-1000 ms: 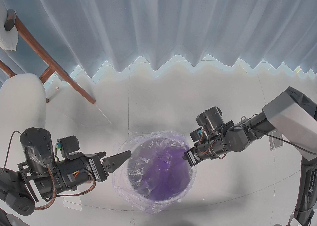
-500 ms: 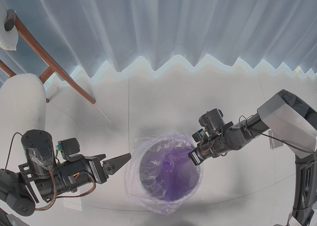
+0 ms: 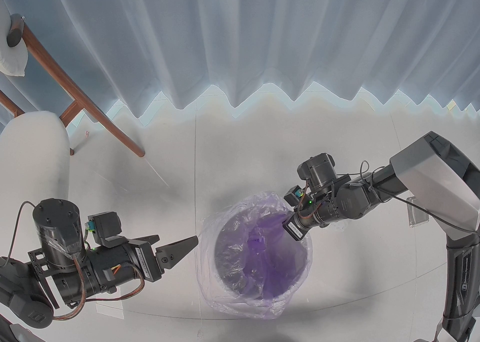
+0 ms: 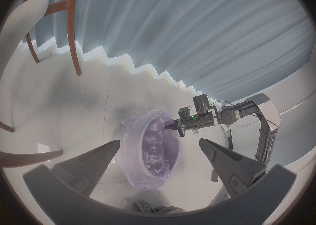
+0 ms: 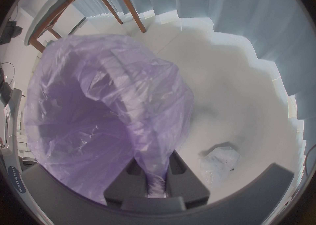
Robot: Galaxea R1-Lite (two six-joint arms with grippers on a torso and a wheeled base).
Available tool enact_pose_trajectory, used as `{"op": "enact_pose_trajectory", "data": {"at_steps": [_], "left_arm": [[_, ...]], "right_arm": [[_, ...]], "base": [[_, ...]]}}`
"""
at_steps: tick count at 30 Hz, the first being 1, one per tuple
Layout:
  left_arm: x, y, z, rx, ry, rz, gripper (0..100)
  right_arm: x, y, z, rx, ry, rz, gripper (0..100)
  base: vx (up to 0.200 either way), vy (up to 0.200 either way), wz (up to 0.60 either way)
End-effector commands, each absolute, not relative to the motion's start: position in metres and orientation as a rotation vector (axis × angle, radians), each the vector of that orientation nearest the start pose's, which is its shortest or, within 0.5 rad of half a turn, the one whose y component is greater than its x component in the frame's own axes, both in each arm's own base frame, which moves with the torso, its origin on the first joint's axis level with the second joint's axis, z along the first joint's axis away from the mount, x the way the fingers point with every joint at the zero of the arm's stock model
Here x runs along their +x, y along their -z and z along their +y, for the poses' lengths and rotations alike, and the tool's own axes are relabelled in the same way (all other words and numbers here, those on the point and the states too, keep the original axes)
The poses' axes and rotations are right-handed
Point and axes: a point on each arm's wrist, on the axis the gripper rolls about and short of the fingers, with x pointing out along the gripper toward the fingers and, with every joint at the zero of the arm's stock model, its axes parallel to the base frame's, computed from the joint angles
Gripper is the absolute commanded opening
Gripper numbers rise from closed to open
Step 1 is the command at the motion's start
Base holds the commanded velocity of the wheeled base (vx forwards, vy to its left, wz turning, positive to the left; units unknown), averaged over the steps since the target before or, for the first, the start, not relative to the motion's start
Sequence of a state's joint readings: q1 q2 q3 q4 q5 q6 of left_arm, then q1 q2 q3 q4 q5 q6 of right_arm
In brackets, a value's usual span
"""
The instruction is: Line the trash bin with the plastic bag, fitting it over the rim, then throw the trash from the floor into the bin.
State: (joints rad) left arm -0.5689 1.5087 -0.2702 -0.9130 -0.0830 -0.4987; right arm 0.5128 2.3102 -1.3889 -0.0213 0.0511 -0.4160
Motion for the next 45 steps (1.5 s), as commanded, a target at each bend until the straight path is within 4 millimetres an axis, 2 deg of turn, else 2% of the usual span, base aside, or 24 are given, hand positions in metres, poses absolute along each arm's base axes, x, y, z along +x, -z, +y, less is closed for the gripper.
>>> {"op": "enact_pose_trajectory", "data": {"at_steps": [1,5,9,16,18,19,23,30,32,34,37,42,45], "left_arm": [[0.172,-0.126,-0.112,-0.397,0.551,0.474,100],[0.172,-0.126,-0.112,-0.397,0.551,0.474,100],[0.172,-0.126,-0.112,-0.397,0.551,0.474,100],[0.171,-0.125,-0.112,-0.393,0.55,0.483,100],[0.171,-0.125,-0.112,-0.393,0.55,0.483,100],[0.171,-0.124,-0.112,-0.393,0.549,0.484,100],[0.171,-0.124,-0.112,-0.392,0.549,0.486,100],[0.17,-0.123,-0.111,-0.391,0.544,0.494,100],[0.167,-0.12,-0.109,-0.39,0.54,0.508,100],[0.166,-0.119,-0.108,-0.392,0.537,0.51,100],[0.165,-0.12,-0.095,-0.415,0.522,0.506,100],[0.163,-0.119,-0.079,-0.453,0.553,0.524,100],[0.151,-0.105,-0.076,-0.45,0.583,0.596,100]], "right_arm": [[0.373,-0.06,0.218,-0.589,-0.716,0.736,0],[0.37,-0.073,0.219,-0.59,-0.721,0.727,0],[0.367,-0.077,0.218,-0.615,-0.733,0.721,0],[0.365,-0.069,0.22,-0.674,-0.733,0.731,0],[0.369,-0.06,0.222,-0.667,-0.729,0.738,0],[0.37,-0.06,0.222,-0.664,-0.727,0.735,100],[0.373,-0.062,0.224,-0.614,-0.704,0.713,100],[0.374,-0.09,0.22,-0.494,-0.653,0.684,100],[0.368,-0.103,0.215,-0.448,-0.641,0.683,100],[0.366,-0.106,0.214,-0.425,-0.642,0.686,100],[0.349,-0.129,0.205,-0.309,-0.633,0.691,100],[0.322,-0.145,0.19,-0.194,-0.589,0.722,100],[0.297,-0.159,0.174,-0.009,-0.513,0.762,100]], "base": [[0.0,0.0,0.0],[0.0,0.0,0.0],[0.0,0.0,0.0],[0.0,0.0,0.0],[0.0,0.0,0.0],[0.0,0.0,0.0],[0.0,0.0,0.0],[0.0,0.0,0.0],[0.0,0.0,0.0],[0.0,0.0,0.0],[0.0,0.0,0.0],[-0.12,0.0,0.0],[-0.2,0.0,0.0]]}}
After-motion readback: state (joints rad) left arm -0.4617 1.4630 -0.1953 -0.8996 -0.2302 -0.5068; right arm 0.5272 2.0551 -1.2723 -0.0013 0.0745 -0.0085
